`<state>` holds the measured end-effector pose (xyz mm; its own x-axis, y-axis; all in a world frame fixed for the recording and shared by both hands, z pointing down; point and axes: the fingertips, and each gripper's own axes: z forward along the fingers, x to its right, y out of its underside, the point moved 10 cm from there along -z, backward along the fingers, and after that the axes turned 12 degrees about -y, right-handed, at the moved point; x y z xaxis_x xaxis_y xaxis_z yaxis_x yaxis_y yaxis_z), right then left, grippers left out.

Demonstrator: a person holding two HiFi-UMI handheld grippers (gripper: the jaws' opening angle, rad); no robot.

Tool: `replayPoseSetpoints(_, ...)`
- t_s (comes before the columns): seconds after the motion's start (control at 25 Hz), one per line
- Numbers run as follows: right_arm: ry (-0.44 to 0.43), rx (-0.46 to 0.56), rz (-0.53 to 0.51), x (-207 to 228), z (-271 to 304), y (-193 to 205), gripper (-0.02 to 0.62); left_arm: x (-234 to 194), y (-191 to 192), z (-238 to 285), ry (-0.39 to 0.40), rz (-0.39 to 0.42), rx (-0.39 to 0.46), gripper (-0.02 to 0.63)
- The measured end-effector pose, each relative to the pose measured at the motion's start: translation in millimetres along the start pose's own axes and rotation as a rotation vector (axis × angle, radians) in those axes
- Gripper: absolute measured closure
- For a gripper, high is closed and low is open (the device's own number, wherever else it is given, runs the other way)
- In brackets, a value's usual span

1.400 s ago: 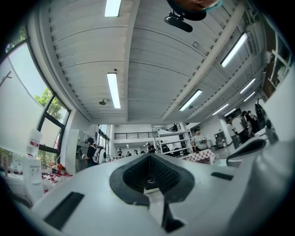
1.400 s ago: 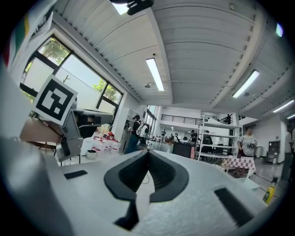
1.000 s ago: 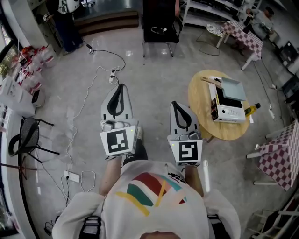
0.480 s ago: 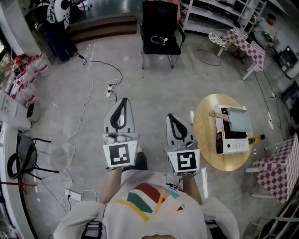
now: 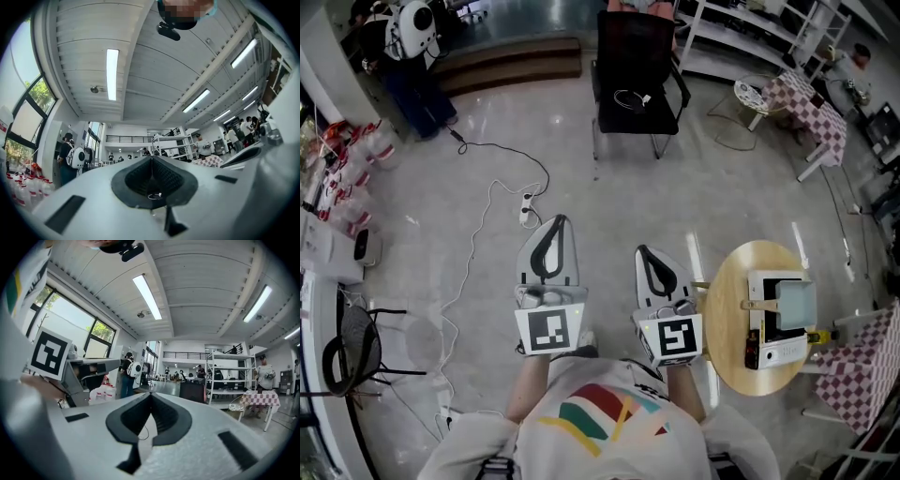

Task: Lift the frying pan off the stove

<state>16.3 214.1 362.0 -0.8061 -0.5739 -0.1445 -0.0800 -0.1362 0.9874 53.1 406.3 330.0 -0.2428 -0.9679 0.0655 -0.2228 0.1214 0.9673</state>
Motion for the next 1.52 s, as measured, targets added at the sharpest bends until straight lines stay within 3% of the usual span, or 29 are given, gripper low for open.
replayPoseSetpoints(0.28, -0.094, -0.001, 0.036, 19, 60, -7, 0.597, -10, 19, 39, -0.025, -0.023, -0.066, 0.598)
replayPoseSetpoints(0.52, -0.161, 0.01, 0.039, 27, 89, -5, 0.597, -22, 25, 54, -0.096, -0.021, -0.073, 0.598)
replayPoseSetpoints(0.72, -0.17, 0.006, 0.033, 37, 97, -7, 0.597, -22, 25, 66, -0.108, -0.024, -0.072, 0.598)
replayPoseSetpoints(0.84, -0.123, 0.015, 0.052, 51, 88, -3, 0.597, -8, 26, 76, -0.078, -0.036, -0.074, 0.598)
replayPoseSetpoints(1.08, 0.105, 0.036, 0.099, 100, 37, 4, 0.597, 54, 24, 105, 0.083, -0.059, -0.018, 0.598)
replayPoseSetpoints(1.32, 0.527, 0.045, 0.08, 148, -65, 5, 0.597, 164, 26, 124, 0.439, -0.038, -0.009, 0.598)
replayPoseSetpoints(1.52, 0.791, 0.06, 0.132, 170, -147, 23, 0.597, 259, 23, 118, 0.701, -0.082, 0.029, 0.598)
